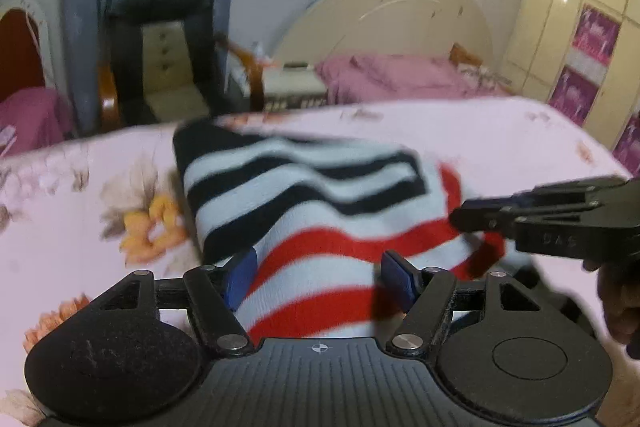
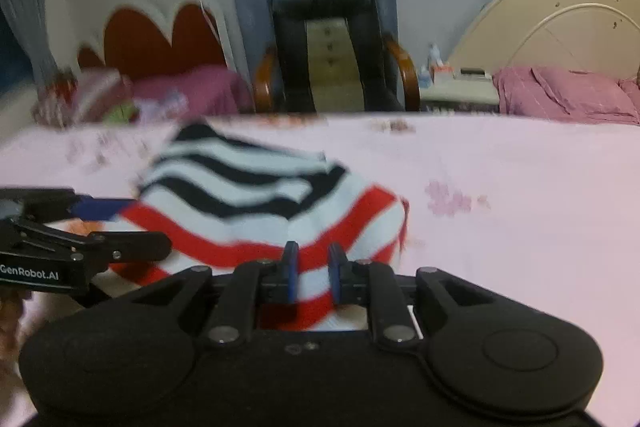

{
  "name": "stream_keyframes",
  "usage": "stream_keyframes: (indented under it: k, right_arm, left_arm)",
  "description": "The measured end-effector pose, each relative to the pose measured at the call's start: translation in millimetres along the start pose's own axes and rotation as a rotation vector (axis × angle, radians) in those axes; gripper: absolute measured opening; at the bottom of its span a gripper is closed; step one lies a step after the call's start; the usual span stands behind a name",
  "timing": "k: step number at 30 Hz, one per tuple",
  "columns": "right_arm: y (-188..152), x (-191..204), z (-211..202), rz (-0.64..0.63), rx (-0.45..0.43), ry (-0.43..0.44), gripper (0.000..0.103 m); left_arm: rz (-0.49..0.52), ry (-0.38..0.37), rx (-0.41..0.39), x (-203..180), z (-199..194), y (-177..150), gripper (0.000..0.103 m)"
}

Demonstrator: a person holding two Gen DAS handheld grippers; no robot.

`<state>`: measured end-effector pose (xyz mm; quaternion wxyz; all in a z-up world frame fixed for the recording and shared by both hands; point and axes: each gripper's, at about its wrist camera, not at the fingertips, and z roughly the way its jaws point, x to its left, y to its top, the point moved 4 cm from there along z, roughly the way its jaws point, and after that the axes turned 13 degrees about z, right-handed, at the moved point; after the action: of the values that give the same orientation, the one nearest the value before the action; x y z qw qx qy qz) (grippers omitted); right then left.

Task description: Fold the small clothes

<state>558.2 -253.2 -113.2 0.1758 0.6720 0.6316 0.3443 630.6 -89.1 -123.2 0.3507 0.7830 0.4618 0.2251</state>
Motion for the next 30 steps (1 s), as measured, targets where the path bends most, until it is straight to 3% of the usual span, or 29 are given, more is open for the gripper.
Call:
stream_keyframes:
  k: [11,21,24,30]
  right_arm:
    - [-7.7,-2.3,3.6,-0.033,-0.029,-0.026,0.017]
    - [2.8,9.9,2.2,-0.033,0.007,-0.124,0.025]
    - [5.1,10.3,-27.0,0.028,-0.051,-0.054,0.028]
    - [-26.0,12.2,-70.7,0.029,-0.024,0.019,0.023]
  left_arm:
    - [0.053,0.046,-0.001,-8.1,1.5,0.1,0.068]
    - [0.072,0.073,0.023,-12.5,-11.1,9.3,0.069]
    - [0.025,0.027,-0.012,-11.0,-40.7,4.3,0.069]
    - [-0.1,0.014,-0.038,-2.0,-89.9,-44.2,0.069]
